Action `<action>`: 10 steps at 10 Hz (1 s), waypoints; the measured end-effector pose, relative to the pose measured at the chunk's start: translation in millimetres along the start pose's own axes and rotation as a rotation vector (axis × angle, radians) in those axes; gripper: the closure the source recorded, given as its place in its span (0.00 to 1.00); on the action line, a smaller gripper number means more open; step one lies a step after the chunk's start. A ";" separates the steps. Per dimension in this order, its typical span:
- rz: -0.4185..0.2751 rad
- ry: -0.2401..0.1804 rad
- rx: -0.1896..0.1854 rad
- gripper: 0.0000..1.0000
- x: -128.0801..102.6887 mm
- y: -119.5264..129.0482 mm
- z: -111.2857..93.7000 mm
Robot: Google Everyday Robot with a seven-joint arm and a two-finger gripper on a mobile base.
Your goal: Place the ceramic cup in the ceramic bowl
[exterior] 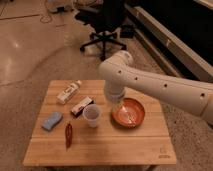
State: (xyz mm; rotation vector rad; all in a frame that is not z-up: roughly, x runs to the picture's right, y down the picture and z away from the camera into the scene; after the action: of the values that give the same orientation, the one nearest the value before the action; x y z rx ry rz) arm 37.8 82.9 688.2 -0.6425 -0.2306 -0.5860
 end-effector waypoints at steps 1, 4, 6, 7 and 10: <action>0.001 -0.001 0.021 0.60 -4.8 3.6 -0.5; -0.017 -0.001 0.028 0.60 -14.5 -9.8 -1.5; -0.019 0.006 0.008 0.60 -12.8 0.3 -1.0; -0.002 0.008 0.018 0.60 -12.5 -1.7 1.0; -0.007 -0.010 0.014 0.60 -10.6 -13.2 -9.5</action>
State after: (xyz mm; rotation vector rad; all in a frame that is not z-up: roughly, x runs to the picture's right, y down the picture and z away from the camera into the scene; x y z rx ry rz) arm 21.8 73.0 683.3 -0.6312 -0.2458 -0.5872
